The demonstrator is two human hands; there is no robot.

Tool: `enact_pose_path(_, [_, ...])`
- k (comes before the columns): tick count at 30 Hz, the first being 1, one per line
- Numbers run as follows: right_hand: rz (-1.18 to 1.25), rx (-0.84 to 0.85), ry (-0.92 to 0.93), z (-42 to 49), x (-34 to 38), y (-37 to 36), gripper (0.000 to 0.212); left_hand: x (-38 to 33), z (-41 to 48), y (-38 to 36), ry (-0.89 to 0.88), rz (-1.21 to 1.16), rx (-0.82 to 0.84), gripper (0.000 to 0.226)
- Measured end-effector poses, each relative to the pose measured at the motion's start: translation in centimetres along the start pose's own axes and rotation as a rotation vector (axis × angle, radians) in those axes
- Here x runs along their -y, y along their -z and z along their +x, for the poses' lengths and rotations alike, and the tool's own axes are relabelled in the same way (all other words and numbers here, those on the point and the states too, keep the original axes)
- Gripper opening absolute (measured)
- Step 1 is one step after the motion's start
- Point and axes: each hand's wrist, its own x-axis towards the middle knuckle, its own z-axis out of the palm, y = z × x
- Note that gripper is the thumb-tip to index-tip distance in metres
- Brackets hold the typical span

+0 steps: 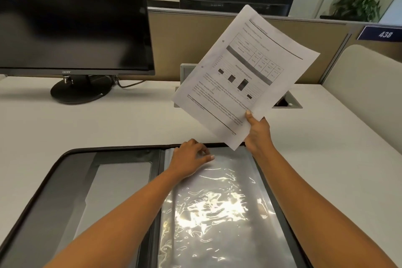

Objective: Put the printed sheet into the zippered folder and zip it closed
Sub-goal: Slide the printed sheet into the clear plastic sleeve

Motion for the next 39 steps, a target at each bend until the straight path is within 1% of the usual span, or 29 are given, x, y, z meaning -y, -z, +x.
enact_pose_path(4, [0.009,0.010,-0.009,0.2,0.5,-0.2,0.041,-0.1,0.3,-0.5,0.016,0.121,0.029,0.048])
enact_pose_path(6, [0.011,0.011,-0.004,0.3,0.5,-0.3,0.040,-0.2,0.4,-0.6,0.039,0.146,0.025,0.053])
enact_pose_path(11, [0.012,0.019,-0.016,0.4,0.2,-0.6,0.039,-0.7,0.8,-0.7,0.122,0.088,0.024,0.044])
enact_pose_path(16, [0.032,0.051,-0.012,0.5,-0.1,-0.8,0.040,-1.2,0.6,-0.4,0.115,0.043,-0.009,0.039])
enact_pose_path(19, [0.052,0.058,-0.009,0.6,-0.1,-0.8,0.041,-1.9,0.4,-0.3,0.150,-0.027,-0.051,0.046])
enact_pose_path(23, [0.088,0.055,-0.008,0.8,0.0,-0.9,0.040,-2.3,0.1,-0.2,0.190,-0.023,-0.108,0.056])
enact_pose_path(25, [0.085,0.056,-0.002,1.0,0.1,-0.9,0.039,-2.2,0.1,-0.1,0.173,-0.125,-0.159,0.047])
enact_pose_path(27, [0.072,0.058,0.005,1.2,0.1,-1.1,0.039,-2.1,0.2,-0.1,0.138,-0.216,-0.193,0.027])
enact_pose_path(29, [0.066,0.052,0.005,1.6,0.1,-1.3,0.038,-2.1,0.2,-0.1,0.096,-0.213,-0.201,0.009])
enact_pose_path(30, [0.061,0.051,0.000,1.7,0.0,-1.5,0.037,-2.2,0.1,-0.1,0.076,-0.203,-0.203,0.004])
enact_pose_path(35, [0.063,0.084,-0.026,1.6,-0.9,-2.5,0.032,-2.3,0.0,-0.3,-0.002,-0.211,-0.210,0.009])
enact_pose_path(39, [0.025,0.170,-0.034,1.1,-1.4,-3.0,0.027,-2.2,0.0,-0.2,-0.020,-0.214,-0.217,0.011])
